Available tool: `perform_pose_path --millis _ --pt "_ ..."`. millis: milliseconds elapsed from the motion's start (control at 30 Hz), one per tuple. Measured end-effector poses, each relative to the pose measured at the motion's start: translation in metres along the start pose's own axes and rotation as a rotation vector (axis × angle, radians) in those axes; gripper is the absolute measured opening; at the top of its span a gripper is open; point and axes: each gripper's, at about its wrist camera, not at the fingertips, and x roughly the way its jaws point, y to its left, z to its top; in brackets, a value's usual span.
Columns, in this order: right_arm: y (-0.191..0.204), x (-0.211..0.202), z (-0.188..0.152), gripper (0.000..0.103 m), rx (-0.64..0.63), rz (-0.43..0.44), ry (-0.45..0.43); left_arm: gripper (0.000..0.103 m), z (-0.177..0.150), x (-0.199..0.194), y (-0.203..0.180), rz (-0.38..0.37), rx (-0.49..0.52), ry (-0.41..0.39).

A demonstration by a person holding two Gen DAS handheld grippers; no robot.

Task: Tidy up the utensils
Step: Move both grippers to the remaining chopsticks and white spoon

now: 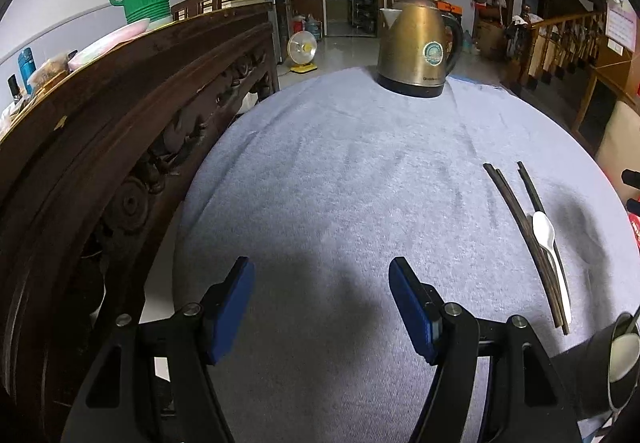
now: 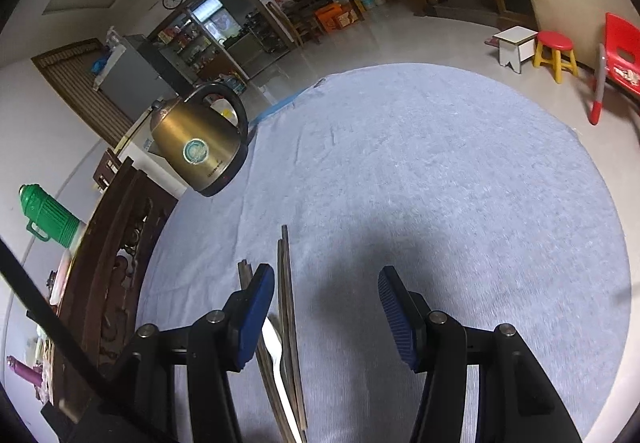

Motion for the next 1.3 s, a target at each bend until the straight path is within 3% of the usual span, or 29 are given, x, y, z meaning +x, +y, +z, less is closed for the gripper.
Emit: perform_pose_path --millis 500,667,933,1100,1300 --pt "0.011 0.029 0.016 0.058 -0.074 0.17 0.112 0.07 0.047 0.014 -0.01 0.032 -0.047 0.036" --pt "0.007 0.025 0.008 0.058 -0.077 0.251 0.132 0.07 0.064 0.024 -0.021 0.004 -0.058 0.066" --pt "-0.001 0.021 -0.006 0.058 -0.115 0.316 0.16 0.07 0.083 0.04 -0.074 -0.113 -0.026 0.118" --pt "-0.019 0.025 -0.011 0.058 -0.075 0.338 0.19 0.07 0.092 0.066 -0.116 -0.184 0.015 0.16" --pt "-0.032 0.034 -0.016 0.058 -0.057 0.347 0.228 0.07 0.093 0.108 -0.156 -0.206 0.061 0.245"
